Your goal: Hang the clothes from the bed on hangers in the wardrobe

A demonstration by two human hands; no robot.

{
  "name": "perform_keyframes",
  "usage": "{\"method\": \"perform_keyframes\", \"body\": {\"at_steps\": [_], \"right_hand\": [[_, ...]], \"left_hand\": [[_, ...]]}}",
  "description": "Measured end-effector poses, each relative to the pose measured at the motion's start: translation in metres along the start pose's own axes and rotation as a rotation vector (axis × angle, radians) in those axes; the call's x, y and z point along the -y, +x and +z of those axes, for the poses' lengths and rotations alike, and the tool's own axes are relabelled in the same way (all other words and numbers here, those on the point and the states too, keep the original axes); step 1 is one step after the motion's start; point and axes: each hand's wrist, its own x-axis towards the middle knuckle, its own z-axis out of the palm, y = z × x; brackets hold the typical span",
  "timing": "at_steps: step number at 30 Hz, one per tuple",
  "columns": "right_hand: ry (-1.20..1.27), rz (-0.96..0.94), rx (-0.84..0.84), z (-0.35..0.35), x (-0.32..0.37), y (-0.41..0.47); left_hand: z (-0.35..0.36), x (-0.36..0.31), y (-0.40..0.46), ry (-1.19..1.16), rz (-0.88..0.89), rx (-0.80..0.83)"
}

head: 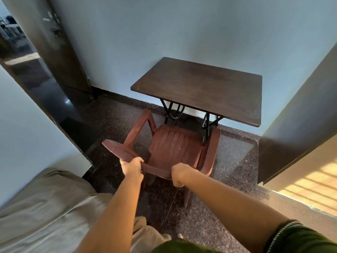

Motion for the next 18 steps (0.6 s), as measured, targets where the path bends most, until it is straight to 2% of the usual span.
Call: {"method": "perform_keyframes", "body": {"at_steps": [7,11,13,15,18], "right_hand": [[0.032,0.036,0.001,0.016,0.045,-0.009],[0.068,-0.011,0.018,0.019,0.035,-0.007],[0.14,-0.017,0.013,0.025,0.026,-0.006],[0.213,-0.064,0.007,0.029,0.016,-0.006],[0.411,-0.12,0.039,0.024,0.003,-0.016]], "left_hand": [[-0.047,-0.003,0.015,0.057,0.035,0.055],[-0.046,-0.008,0.001,0.298,0.104,-0.06],[-0.046,-0.008,-0.003,0.525,0.234,-0.149],[-0.048,-0.001,-0.009,0.814,0.482,-0.202],[-0.051,0.01,-0.022,1.13,0.806,-0.114]]}}
